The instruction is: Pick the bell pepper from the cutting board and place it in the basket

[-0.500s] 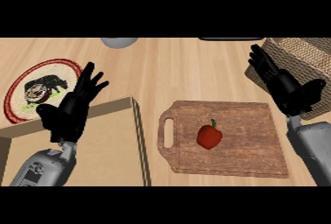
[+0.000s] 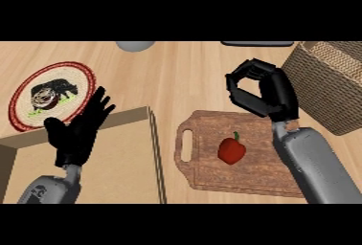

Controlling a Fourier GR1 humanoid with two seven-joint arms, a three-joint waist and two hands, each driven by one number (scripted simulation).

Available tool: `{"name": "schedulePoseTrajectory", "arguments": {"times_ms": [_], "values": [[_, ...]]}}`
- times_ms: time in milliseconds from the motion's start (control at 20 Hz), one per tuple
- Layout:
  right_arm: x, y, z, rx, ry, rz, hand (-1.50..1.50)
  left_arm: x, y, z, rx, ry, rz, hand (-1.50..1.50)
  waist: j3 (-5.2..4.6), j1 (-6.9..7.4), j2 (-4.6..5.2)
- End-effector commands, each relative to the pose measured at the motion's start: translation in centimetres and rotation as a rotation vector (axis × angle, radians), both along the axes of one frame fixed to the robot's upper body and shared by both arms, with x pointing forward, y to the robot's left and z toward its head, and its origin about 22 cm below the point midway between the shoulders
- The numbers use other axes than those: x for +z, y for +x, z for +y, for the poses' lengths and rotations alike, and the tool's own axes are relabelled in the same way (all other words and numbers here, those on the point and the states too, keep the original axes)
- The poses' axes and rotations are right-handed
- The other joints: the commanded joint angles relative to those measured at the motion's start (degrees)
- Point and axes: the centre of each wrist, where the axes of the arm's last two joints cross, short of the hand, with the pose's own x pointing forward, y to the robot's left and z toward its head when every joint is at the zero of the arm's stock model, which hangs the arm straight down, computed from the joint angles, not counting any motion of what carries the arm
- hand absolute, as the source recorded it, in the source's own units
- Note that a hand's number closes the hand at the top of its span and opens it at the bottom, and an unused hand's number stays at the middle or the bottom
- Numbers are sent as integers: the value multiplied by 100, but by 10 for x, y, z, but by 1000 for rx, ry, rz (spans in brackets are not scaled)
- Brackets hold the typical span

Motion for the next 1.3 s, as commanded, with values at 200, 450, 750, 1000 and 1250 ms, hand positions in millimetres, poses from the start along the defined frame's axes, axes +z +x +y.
{"name": "schedulePoseTrajectory", "arguments": {"times_ms": [200,450,750,1000,1250], "values": [[-28,-7,77,-163,-210,22,-150,-70,-43,23,52,37,377,0,-128,139,71],[-27,19,21,-380,-602,80,-150,-63,-39,42,100,57,361,0,-196,-91,-39],[16,34,21,-402,-897,175,-150,-68,-44,46,115,33,393,0,-196,-316,-148],[71,39,37,-372,-1053,281,-150,-71,-52,52,123,37,397,0,-172,-320,-178],[96,33,55,-246,-1175,475,-150,-73,-57,53,126,33,408,0,-148,-382,-177]]}}
